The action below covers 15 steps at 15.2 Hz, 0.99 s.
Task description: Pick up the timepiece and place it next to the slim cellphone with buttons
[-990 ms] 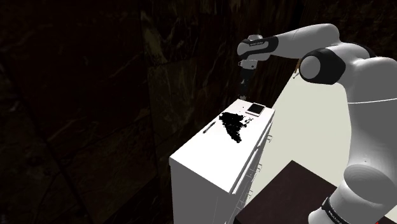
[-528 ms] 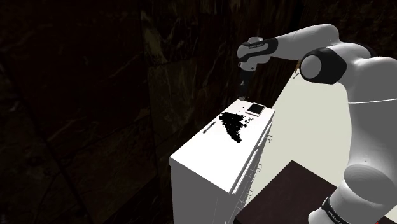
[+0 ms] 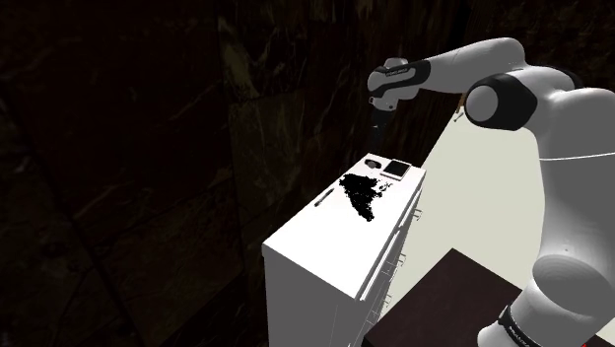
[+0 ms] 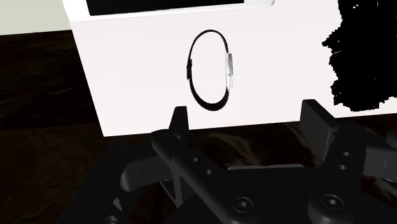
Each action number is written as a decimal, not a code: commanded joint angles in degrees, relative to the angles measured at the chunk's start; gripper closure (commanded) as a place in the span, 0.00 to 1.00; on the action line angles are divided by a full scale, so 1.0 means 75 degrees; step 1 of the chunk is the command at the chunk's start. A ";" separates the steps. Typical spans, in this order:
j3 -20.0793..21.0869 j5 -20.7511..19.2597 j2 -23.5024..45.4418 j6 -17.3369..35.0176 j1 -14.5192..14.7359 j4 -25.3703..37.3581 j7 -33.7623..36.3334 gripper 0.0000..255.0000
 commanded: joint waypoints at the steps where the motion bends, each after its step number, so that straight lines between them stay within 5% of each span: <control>1: 0.0027 -0.0002 0.0393 0.0020 0.0019 -0.0076 0.0010 0.00; 7: 0.0009 -0.0024 0.0481 -0.0928 -0.0040 0.0958 0.0108 0.00; 15: -0.0096 0.0036 0.0490 -0.0935 0.0032 0.0959 0.0079 0.00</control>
